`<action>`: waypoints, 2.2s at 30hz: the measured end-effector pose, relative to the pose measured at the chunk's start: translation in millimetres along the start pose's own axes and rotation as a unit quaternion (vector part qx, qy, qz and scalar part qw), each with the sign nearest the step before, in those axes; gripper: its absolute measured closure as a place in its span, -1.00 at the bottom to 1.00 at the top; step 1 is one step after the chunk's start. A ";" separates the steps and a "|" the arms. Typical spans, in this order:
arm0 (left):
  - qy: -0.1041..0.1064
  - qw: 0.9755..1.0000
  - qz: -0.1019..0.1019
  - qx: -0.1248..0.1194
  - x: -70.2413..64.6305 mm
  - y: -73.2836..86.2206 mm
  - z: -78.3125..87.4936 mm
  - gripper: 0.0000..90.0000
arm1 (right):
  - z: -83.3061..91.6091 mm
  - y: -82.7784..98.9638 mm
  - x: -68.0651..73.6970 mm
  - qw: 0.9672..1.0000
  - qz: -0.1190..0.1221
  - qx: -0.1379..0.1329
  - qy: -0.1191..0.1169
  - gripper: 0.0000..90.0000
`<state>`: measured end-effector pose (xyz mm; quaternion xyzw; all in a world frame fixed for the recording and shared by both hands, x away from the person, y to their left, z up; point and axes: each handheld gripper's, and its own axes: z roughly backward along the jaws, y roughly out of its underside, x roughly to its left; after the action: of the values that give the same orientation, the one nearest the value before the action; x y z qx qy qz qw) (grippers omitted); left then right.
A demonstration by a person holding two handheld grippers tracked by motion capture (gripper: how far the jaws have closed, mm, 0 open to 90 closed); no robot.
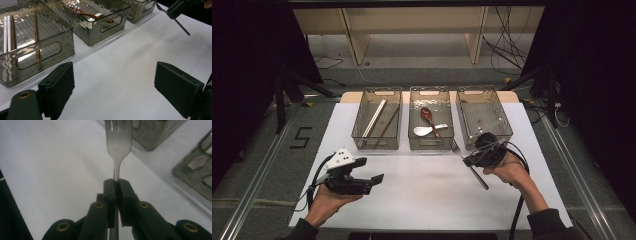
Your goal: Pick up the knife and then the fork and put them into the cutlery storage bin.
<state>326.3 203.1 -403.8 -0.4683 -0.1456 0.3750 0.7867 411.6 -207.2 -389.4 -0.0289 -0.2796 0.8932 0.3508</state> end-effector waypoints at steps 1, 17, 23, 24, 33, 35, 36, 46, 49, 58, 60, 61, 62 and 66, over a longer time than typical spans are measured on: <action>0.000 1.000 0.000 -0.001 0.1 0.1 0.3 -0.65 | 2.5 0.2 -2.0 1.000 -0.003 -0.004 0.002 0.91; -0.002 1.000 0.004 -0.004 0.3 0.9 1.3 -0.65 | 31.2 4.7 -28.8 0.996 -0.048 -0.070 0.027 0.91; -0.003 1.000 0.005 -0.004 1.0 0.8 1.3 -0.65 | 34.3 5.5 -36.3 0.995 -0.058 -0.079 0.035 0.91; -0.003 1.000 0.005 -0.003 1.3 0.9 1.4 -0.65 | 34.9 5.5 -37.2 0.994 -0.062 -0.080 0.039 0.91; -0.003 1.000 0.010 -0.007 3.0 1.3 1.0 -0.65 | 40.9 -1.3 -49.4 0.991 -0.074 -0.088 0.069 0.91; -0.004 1.000 0.011 -0.007 3.9 1.6 1.3 -0.65 | 43.9 -4.5 -53.7 0.990 -0.079 -0.094 0.074 0.91; -0.005 1.000 0.011 -0.007 3.9 1.6 1.5 -0.65 | 45.6 -6.2 -56.3 0.989 -0.081 -0.098 0.076 0.91; -0.003 1.000 0.010 -0.009 3.6 1.0 2.0 -0.65 | 61.3 -34.4 -73.1 0.982 -0.100 -0.126 0.099 0.91; -0.003 1.000 0.008 -0.008 3.2 0.9 2.0 -0.65 | 59.6 -41.8 -78.7 0.981 -0.106 -0.129 0.099 0.91; -0.001 1.000 0.010 -0.010 3.8 1.0 2.8 -0.65 | 57.3 -57.8 -91.3 0.977 -0.126 -0.142 0.094 0.91; -0.001 1.000 0.009 -0.009 4.3 1.0 3.1 -0.65 | 56.2 -59.1 -93.6 0.977 -0.131 -0.144 0.092 0.92; -0.002 1.000 0.011 -0.011 4.4 1.2 2.8 -0.65 | 55.9 -60.1 -94.6 0.976 -0.133 -0.145 0.092 0.91; -0.002 1.000 0.012 -0.011 4.7 1.3 2.7 -0.65 | 55.9 -61.2 -95.5 0.976 -0.135 -0.146 0.093 0.92; -0.002 1.000 0.011 -0.011 4.9 1.0 2.2 -0.65 | 56.6 -67.4 -99.3 0.974 -0.142 -0.147 0.098 0.92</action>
<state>327.9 208.3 -404.1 -0.4777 -0.1453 0.3832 0.7771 513.3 -257.8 -321.1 -0.1280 -0.3737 0.7761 0.4915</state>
